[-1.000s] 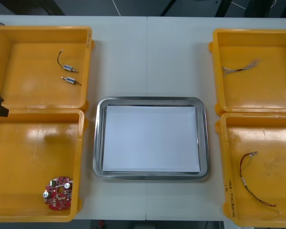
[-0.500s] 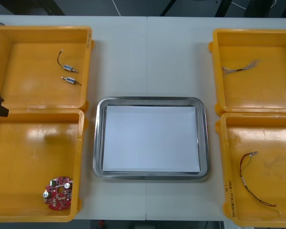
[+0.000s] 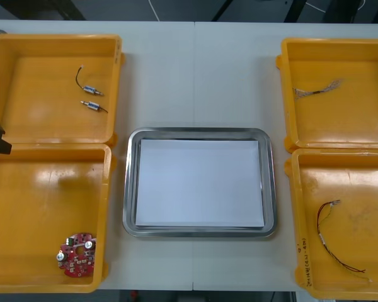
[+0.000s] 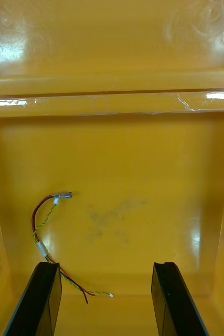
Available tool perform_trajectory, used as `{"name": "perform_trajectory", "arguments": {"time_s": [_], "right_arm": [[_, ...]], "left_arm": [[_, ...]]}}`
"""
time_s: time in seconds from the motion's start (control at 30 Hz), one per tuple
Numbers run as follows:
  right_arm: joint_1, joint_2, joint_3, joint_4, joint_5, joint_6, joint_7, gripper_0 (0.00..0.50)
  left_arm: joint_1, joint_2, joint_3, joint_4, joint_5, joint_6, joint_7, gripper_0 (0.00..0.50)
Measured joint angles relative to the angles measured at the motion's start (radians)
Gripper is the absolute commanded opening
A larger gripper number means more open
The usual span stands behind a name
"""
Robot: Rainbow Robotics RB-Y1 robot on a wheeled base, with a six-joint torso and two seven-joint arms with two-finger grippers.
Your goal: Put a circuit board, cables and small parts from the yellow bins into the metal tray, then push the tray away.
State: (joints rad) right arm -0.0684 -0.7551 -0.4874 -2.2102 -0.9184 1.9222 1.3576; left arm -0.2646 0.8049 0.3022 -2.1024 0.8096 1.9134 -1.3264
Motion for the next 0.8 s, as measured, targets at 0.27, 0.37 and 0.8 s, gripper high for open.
{"name": "perform_trajectory", "arguments": {"time_s": [0.27,0.37,0.8], "right_arm": [[0.0,0.0,0.0,0.0,0.0,0.0,0.0,0.5],[0.0,0.0,0.0,0.0,0.0,0.0,0.0,0.5],[0.0,0.0,0.0,0.0,0.0,0.0,0.0,0.5]], "left_arm": [[0.0,0.0,0.0,0.0,0.0,0.0,0.0,0.5],[0.0,0.0,0.0,0.0,0.0,0.0,0.0,0.5],[0.0,0.0,0.0,0.0,0.0,0.0,0.0,0.5]]}}
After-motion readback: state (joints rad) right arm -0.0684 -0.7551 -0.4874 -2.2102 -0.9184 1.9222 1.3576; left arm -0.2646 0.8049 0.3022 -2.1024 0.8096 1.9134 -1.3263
